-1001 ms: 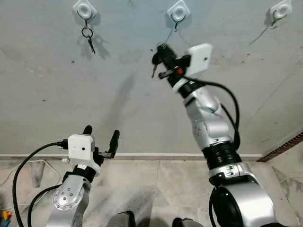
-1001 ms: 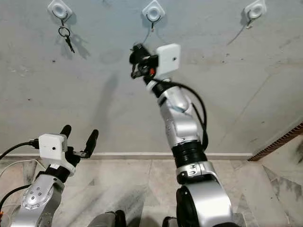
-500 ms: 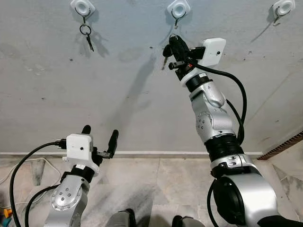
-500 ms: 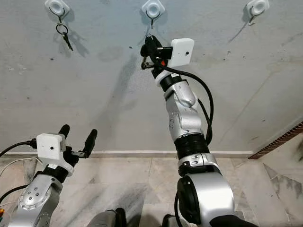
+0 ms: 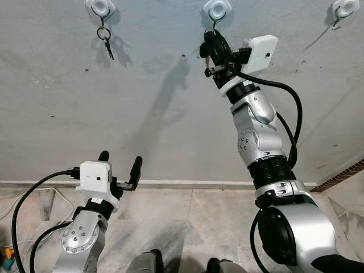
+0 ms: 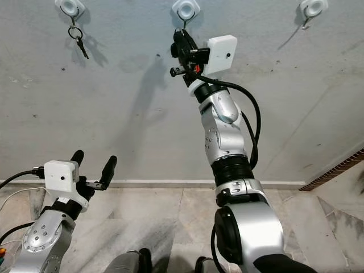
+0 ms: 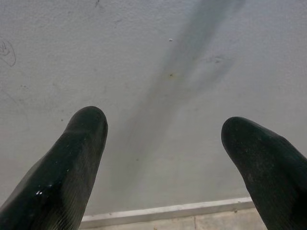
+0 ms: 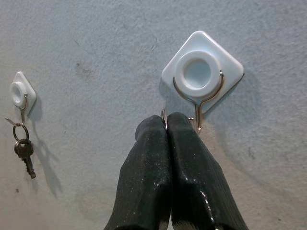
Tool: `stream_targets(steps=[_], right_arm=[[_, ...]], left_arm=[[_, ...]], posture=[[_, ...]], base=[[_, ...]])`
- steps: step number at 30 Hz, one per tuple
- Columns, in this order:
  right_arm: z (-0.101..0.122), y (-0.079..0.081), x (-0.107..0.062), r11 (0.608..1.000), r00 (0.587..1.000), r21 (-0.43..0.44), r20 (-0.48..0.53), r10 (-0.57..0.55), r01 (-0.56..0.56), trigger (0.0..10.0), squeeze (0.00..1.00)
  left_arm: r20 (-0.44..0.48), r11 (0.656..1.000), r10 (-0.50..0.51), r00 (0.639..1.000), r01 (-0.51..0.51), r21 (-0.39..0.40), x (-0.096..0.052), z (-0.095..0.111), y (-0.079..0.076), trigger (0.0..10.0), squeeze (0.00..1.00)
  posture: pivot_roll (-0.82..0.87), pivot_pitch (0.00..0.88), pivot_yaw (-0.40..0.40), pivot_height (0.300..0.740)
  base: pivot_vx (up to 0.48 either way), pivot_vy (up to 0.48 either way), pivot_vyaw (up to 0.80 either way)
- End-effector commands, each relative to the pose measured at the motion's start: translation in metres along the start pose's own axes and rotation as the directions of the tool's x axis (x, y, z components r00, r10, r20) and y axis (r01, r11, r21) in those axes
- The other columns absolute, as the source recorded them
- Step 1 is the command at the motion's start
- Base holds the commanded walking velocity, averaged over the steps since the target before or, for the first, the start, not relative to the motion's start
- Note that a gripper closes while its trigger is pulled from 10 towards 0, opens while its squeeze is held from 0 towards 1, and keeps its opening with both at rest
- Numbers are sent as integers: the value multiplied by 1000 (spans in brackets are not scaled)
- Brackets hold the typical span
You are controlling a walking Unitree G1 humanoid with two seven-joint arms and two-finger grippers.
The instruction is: Hang keys on a hook
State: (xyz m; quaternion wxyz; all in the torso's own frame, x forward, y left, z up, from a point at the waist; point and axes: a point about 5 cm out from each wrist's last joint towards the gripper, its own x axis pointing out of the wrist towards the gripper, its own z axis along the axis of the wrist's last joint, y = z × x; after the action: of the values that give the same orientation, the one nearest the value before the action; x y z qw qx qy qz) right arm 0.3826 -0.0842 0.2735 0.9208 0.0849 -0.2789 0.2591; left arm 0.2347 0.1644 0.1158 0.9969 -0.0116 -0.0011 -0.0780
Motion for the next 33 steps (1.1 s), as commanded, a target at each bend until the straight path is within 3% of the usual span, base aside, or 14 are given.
stream_targets(steps=[1,25,33], right_arm=[[5,1,5,1000,1000,-7,21,13,-13,10000,0],[6,-4,8,999,999,24,30,-29,29,10000,0],[8,-6,10,999,999,22,37,-32,31,10000,0]], left_arm=[[-6,1000,7,1000,-7,7,-4,1,1,10000,0],[-9,1000,9,1000,-9,8,-5,1,0,10000,0],[28,995,-97,995,97,-10,-7,7,-10,10000,0]], posture=[[210,233,33,740],[213,240,35,740],[212,241,34,740]], base=[[0,0,0],[0,0,0],[0,0,0]])
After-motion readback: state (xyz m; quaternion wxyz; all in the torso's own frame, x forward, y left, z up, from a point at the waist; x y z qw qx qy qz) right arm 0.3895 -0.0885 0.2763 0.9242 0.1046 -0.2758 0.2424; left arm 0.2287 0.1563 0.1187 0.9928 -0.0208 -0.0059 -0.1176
